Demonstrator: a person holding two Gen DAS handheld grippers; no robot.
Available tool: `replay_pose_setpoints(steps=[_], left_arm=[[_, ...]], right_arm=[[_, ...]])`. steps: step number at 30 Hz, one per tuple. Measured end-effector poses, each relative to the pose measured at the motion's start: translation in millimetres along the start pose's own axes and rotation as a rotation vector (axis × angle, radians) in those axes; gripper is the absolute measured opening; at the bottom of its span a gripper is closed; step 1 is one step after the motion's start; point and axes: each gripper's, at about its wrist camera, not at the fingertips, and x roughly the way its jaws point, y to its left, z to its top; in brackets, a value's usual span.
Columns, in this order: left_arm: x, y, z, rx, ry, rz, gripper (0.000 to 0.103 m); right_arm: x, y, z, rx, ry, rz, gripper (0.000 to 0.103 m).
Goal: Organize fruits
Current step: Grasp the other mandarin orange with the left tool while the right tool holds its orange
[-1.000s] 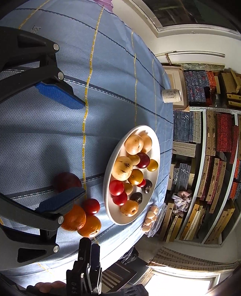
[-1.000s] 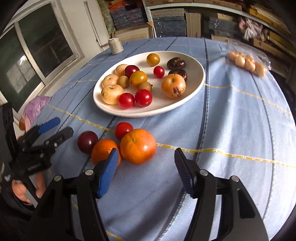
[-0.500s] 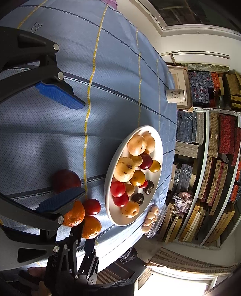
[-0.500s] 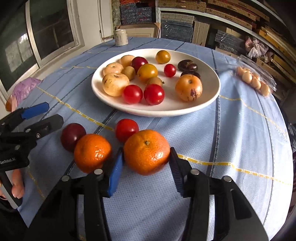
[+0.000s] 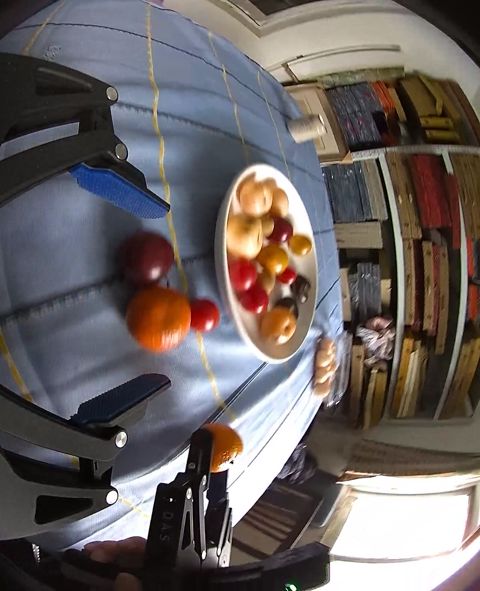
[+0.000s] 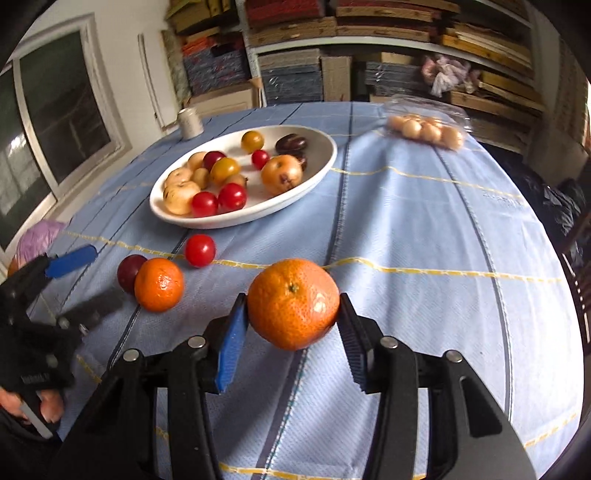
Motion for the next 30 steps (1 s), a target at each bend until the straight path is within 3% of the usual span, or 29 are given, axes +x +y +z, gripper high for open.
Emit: replay_pose_setpoints(steps=[9, 12, 16, 19, 23, 27, 28, 29, 30], left_arm=[[25, -19, 5, -0.01, 0.046, -0.04, 0.085], [28, -24, 4, 0.011, 0.057, -0.053, 0.073], [32, -22, 3, 0.005, 0.065, -0.052, 0.07], [35, -18, 4, -0.015, 0.071, -0.071, 0.07], [48, -8, 3, -0.077, 0.148, -0.118, 0.081], [47, 1, 4, -0.119, 0.137, -0.129, 0.081], [46, 1, 4, -0.117, 0.127, -0.126, 0.074], [45, 0, 4, -0.111, 0.122, -0.127, 0.058], [46, -1, 5, -0.107, 0.125, -0.128, 0.051]], right_arm=[[-5, 15, -12, -0.066, -0.047, -0.007, 0.046], [-3, 13, -12, -0.058, -0.041, -0.003, 0.046], [-2, 12, -12, -0.053, -0.035, 0.002, 0.047], [-1, 10, -11, -0.045, -0.03, -0.006, 0.053], [-2, 5, -12, -0.021, -0.035, -0.012, 0.057], [-2, 6, -12, -0.026, -0.037, -0.019, 0.058], [-2, 7, -12, -0.029, -0.035, -0.019, 0.058], [-2, 7, -12, -0.03, -0.034, -0.019, 0.058], [-2, 6, -12, -0.029, -0.034, -0.019, 0.058]])
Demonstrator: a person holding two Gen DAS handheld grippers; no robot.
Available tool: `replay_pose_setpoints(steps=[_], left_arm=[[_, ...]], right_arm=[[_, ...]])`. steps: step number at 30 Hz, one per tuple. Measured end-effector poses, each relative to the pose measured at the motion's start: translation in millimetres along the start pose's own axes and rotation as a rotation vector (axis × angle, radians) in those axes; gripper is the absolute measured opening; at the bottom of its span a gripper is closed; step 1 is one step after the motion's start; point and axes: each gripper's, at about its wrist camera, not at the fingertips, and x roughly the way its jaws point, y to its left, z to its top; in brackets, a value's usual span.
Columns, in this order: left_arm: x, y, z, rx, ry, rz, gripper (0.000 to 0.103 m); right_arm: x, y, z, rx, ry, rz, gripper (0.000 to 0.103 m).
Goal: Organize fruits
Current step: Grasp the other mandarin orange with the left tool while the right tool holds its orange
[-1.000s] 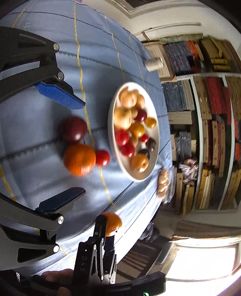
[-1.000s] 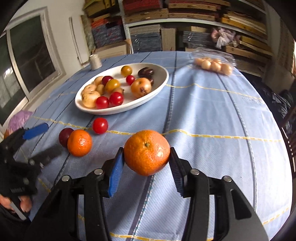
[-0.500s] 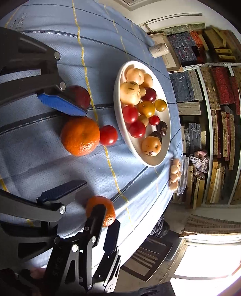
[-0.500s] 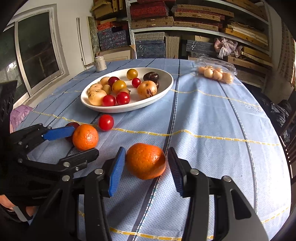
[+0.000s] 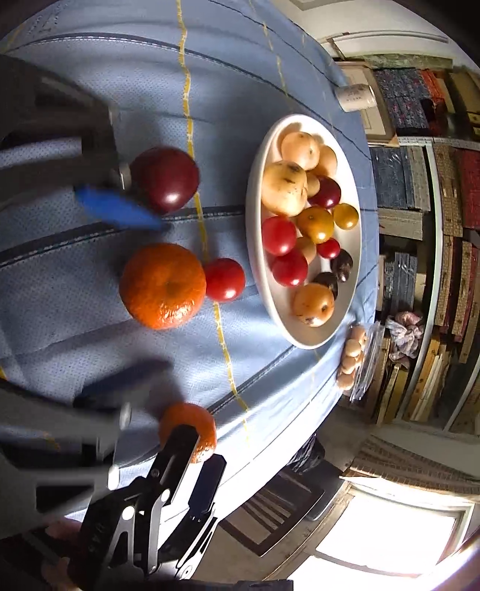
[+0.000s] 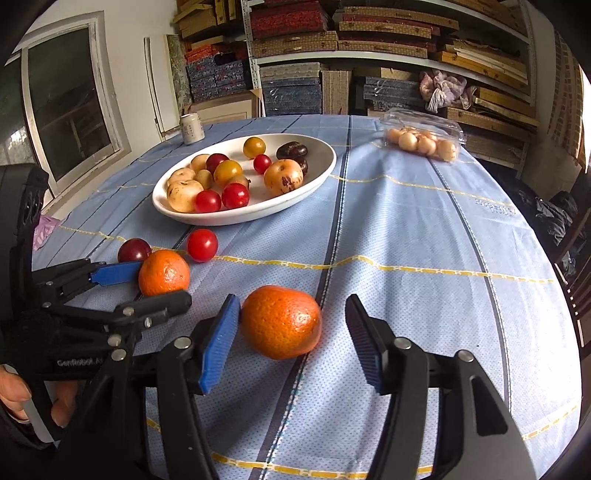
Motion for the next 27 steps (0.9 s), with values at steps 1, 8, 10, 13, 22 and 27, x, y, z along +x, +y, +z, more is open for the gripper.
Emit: replay_pose_setpoints(steps=[1, 8, 10, 13, 22, 27], left_arm=[[0, 1, 0, -0.003, 0.003, -0.009, 0.045], [-3, 7, 0, -0.035, -0.012, -0.014, 0.045], [-5, 9, -1, -0.045, -0.02, -0.008, 0.045], [-8, 11, 0, -0.053, -0.034, 0.0, 0.045], [-7, 16, 0, -0.078, -0.031, -0.025, 0.045], [-8, 19, 0, -0.089, -0.032, -0.038, 0.045]], right_arm=[[0, 0, 0, 0.0, 0.0, 0.0, 0.058], [1, 1, 0, -0.004, 0.004, -0.004, 0.058], [1, 2, -1, -0.01, 0.005, -0.012, 0.059], [2, 4, -1, -0.019, 0.009, -0.028, 0.063], [7, 18, -5, -0.102, 0.051, -0.062, 0.064], [16, 21, -7, -0.108, 0.099, -0.072, 0.064]])
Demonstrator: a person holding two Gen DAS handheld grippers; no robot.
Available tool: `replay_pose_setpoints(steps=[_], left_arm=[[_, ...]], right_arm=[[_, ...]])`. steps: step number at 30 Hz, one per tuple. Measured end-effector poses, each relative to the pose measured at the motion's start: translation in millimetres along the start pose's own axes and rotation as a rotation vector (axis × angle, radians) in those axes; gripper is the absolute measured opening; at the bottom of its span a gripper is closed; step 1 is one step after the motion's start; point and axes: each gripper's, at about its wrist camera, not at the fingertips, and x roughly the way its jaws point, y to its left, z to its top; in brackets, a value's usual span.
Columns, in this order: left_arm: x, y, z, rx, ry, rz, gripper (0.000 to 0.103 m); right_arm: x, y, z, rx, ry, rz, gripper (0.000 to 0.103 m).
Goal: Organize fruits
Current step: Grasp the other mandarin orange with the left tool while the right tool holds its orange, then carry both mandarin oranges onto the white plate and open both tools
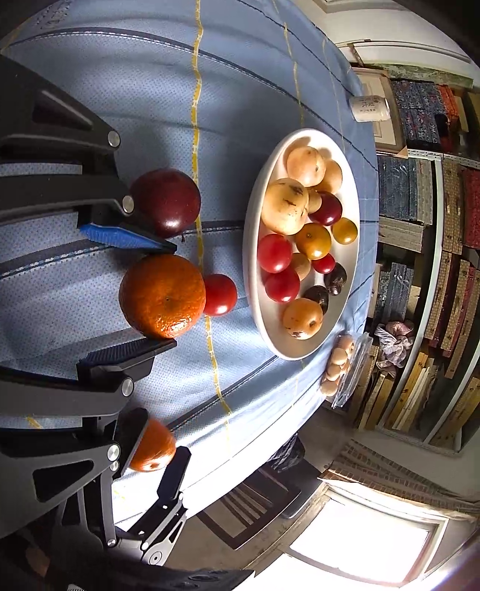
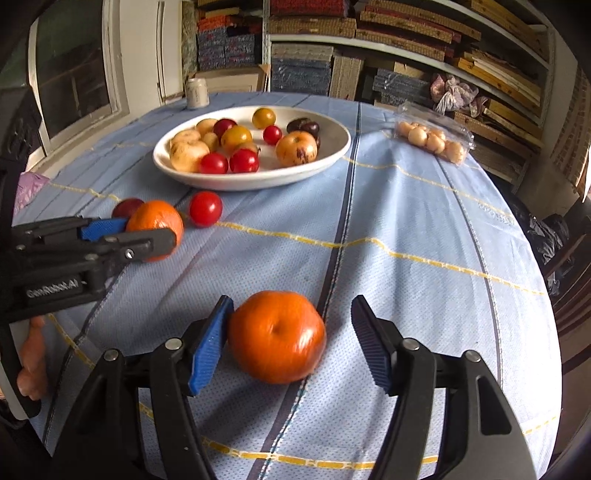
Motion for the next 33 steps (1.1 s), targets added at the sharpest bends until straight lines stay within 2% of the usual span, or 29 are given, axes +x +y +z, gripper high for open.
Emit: replay_pose_setpoints(steps=[8, 11, 14, 15, 20, 33], left_arm=[[1, -1, 0, 0.003, 0.004, -0.009, 0.045], [0, -1, -1, 0.005, 0.002, -0.012, 0.045], [0, -3, 0, 0.011, -0.001, -0.013, 0.045], [0, -3, 0, 0.011, -0.001, -0.013, 0.045], [0, -3, 0, 0.01, -0.001, -0.014, 0.045], [-2, -2, -1, 0.006, -0.007, -0.01, 0.045]], right_arm=[[-10, 9, -5, -0.038, -0.001, -0.024, 0.064], [-10, 5, -5, -0.013, -0.004, -0.023, 0.064], [-2, -2, -5, 0.031, 0.024, 0.015, 0.049], [0, -4, -5, 0.044, 0.032, 0.026, 0.048], [0, -10, -6, 0.094, 0.025, 0.061, 0.047], [-9, -11, -6, 0.106, -0.007, 0.071, 0.047]])
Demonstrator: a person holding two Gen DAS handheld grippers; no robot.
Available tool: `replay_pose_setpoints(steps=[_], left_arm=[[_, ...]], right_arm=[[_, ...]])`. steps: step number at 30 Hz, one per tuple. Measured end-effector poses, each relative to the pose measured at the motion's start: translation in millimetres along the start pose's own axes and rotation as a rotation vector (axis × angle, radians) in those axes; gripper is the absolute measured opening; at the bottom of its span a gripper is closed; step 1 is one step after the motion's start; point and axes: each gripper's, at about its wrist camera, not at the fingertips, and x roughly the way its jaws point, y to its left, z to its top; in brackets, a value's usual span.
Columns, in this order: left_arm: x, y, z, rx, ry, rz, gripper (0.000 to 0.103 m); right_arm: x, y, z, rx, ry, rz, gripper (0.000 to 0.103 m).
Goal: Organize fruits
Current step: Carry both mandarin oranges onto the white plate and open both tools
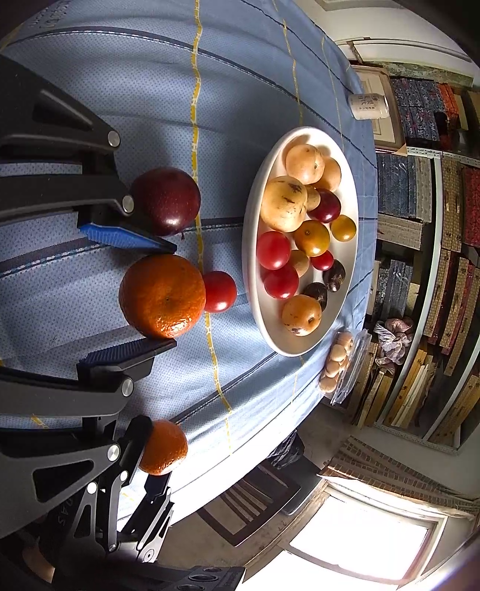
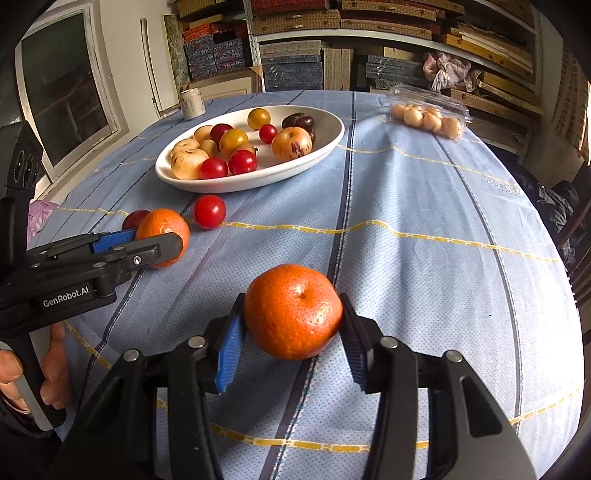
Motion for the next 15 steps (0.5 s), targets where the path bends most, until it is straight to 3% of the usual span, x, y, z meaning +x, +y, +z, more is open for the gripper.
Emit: replay_pose_setpoints(steps=[9, 15], left_arm=[[-14, 3, 6, 0.005, -0.014, 0.053, 0.045], [-43, 10, 41, 0.008, -0.061, 0.077, 0.045]], right_arm=[[-23, 3, 25, -0.026, -0.051, 0.015, 0.047], [-42, 1, 64, -0.046, -0.106, 0.033, 0.047]])
